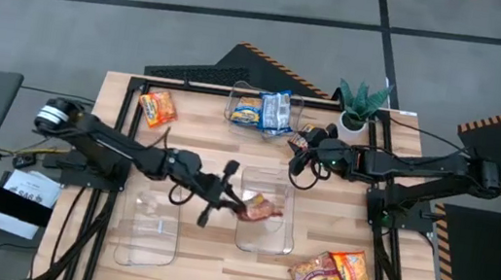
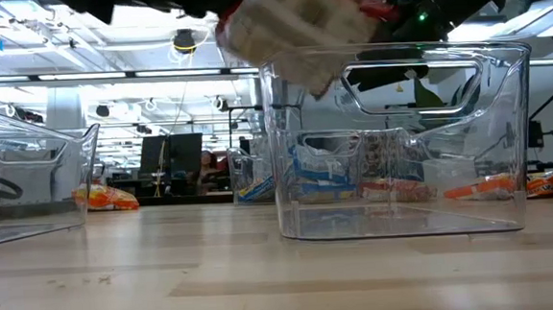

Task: Sort Maruchan noodles
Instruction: Put the top left red noodle pack into the right transparent bin, then put the top red noodle pack into the right transparent bin

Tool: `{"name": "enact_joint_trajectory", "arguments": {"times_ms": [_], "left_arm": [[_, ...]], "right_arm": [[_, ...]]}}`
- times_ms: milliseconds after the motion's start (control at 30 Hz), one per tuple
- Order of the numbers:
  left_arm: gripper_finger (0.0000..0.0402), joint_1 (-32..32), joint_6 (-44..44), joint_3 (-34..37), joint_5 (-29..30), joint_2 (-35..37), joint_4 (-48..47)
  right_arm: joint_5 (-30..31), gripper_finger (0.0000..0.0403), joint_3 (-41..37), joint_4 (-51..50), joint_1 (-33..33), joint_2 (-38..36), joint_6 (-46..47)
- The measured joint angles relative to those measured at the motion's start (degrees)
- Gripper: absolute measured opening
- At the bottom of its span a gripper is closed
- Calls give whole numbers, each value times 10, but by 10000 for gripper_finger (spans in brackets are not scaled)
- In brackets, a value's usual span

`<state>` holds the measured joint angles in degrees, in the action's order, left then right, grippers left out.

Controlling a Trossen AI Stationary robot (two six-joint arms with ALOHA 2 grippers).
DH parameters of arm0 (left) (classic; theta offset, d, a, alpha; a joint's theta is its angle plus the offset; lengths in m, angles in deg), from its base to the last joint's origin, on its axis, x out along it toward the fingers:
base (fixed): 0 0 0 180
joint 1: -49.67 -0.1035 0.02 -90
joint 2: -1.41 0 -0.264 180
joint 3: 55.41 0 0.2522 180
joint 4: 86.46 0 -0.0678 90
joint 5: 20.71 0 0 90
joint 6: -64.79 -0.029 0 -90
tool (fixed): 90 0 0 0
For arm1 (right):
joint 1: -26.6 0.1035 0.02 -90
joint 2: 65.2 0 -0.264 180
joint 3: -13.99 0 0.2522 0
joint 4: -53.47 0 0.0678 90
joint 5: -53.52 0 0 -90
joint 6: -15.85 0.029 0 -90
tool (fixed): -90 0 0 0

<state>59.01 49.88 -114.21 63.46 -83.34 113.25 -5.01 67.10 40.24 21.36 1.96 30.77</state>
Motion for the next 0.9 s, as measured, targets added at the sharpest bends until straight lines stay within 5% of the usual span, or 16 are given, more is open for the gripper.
{"name": "enact_joint_trajectory", "arguments": {"times_ms": [433, 733, 900], "left_arm": [[16, -12, -20, -8, 97, -139, 129], [125, -12, -33, -50, 96, -135, 85], [175, -12, -50, -65, 135, -64, -50]], "right_arm": [[1, 232, 0, 0, 3, 0, 0], [1, 232, 0, 0, 3, 0, 0], [1, 232, 0, -8, 4, 0, 0]]}}
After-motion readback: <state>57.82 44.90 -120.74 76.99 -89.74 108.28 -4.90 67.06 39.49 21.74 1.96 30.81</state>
